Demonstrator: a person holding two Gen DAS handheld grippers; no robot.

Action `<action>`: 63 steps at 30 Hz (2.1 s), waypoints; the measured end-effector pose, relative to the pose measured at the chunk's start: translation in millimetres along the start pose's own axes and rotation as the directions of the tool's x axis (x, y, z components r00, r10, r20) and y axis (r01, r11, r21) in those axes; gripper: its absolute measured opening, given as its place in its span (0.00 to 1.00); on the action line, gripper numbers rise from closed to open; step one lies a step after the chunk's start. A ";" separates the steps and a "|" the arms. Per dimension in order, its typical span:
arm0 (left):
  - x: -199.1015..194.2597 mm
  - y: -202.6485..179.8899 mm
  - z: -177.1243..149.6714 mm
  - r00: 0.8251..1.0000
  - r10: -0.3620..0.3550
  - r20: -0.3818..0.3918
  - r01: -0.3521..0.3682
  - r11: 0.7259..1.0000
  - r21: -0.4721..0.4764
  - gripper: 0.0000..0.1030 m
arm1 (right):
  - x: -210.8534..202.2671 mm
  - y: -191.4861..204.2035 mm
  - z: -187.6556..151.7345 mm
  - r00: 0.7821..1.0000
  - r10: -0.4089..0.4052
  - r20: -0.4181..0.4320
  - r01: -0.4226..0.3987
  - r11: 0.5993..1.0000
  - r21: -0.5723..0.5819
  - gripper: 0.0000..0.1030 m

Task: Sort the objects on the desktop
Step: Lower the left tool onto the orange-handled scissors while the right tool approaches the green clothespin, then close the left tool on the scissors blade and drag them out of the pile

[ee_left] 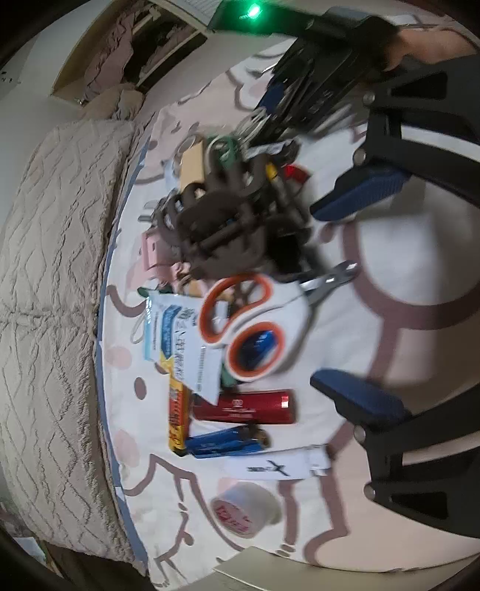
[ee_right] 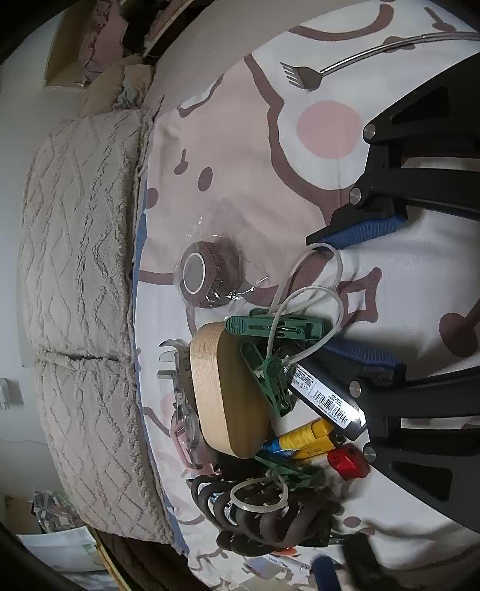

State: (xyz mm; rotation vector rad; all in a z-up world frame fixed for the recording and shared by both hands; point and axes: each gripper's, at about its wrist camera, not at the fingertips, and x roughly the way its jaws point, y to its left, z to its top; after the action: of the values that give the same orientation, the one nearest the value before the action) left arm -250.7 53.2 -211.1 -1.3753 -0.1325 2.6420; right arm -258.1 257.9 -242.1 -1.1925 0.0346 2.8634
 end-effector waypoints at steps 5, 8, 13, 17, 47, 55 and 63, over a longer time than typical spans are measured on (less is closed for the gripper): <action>7.2 -6.5 0.2 0.999 0.046 0.024 -0.048 0.997 0.066 0.64 | 1.3 -2.6 0.3 1.000 0.019 -0.005 -0.019 1.000 0.017 0.48; 4.4 -12.1 -4.2 0.998 0.035 0.050 -0.040 0.994 0.101 0.44 | 1.6 -2.2 0.7 1.000 0.021 -0.006 -0.021 1.000 0.018 0.48; 1.4 -14.7 -8.9 0.998 0.020 0.055 -0.027 0.991 0.129 0.23 | 1.1 -2.2 0.7 1.000 0.023 -0.001 -0.023 1.000 0.020 0.48; -0.7 -8.2 -11.3 0.999 -0.008 0.051 0.002 0.995 0.104 0.15 | -0.8 -1.7 0.3 1.000 0.020 0.007 -0.020 1.000 0.019 0.42; -73.8 26.9 -100.2 0.990 -0.140 0.018 0.140 0.990 0.009 0.10 | -15.3 -31.5 -11.5 0.972 0.231 0.037 -0.234 0.952 0.196 0.11; -89.4 30.6 -117.8 0.986 -0.165 0.025 0.165 0.986 0.032 0.10 | -23.4 -49.6 -9.0 0.974 0.218 0.064 -0.227 0.937 0.265 0.11; -92.1 34.4 -116.3 0.994 -0.100 0.036 0.098 0.994 0.053 0.21 | -27.9 -53.4 -0.9 0.987 0.152 0.052 -0.160 0.961 0.225 0.46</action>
State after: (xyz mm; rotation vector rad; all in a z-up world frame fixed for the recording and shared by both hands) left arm -106.9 3.2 -208.8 -1.2678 -0.1338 2.5730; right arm -235.4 310.5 -223.1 -1.1425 0.4650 2.9083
